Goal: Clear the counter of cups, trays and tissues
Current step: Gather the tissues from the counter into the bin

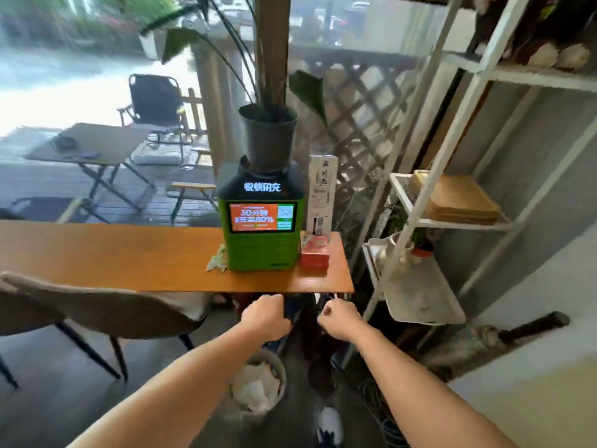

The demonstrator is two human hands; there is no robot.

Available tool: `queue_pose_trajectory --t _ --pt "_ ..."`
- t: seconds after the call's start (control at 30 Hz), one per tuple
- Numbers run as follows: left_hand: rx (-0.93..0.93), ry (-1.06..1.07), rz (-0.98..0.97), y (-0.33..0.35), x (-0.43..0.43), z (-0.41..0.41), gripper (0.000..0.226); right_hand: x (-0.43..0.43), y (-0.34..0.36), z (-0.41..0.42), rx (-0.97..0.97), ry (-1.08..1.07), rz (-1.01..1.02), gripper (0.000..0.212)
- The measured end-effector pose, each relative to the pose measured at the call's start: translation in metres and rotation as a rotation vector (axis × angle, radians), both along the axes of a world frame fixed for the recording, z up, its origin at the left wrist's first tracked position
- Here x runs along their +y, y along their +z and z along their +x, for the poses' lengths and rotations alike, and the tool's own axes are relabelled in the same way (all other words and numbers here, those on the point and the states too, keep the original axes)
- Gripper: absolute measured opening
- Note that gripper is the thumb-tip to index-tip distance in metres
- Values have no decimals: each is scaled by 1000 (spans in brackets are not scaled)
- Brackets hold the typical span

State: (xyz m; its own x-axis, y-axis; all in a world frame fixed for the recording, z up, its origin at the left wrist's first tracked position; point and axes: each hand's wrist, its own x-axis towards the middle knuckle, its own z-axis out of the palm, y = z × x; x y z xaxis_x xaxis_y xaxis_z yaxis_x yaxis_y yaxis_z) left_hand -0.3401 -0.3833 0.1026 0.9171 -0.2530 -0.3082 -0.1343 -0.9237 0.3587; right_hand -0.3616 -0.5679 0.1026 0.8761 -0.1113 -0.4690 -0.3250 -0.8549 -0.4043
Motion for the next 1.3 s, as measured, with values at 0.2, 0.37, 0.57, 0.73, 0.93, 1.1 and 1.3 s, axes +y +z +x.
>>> queue_pose_trajectory --t 0.2,0.37,0.57,0.73,0.93,1.1,1.3 --pt "-1 132 64 2 118 -24 17 111 2 4 -1 197 42 11" --pt "-32 234 63 2 172 -25 19 154 -1 17 22 276 46 13" --pt "-33 293 71 2 210 -16 19 181 -21 35 39 282 59 12" --pt "4 268 101 -6 225 5 14 196 -35 56 80 245 74 15" --pt "23 212 63 -15 232 65 18 214 -49 106 124 204 70 21" --pt "60 102 102 -20 236 129 10 234 -60 159 143 145 72 16" --pt "91 91 92 -40 255 194 18 251 -71 209 160 64 113 11"
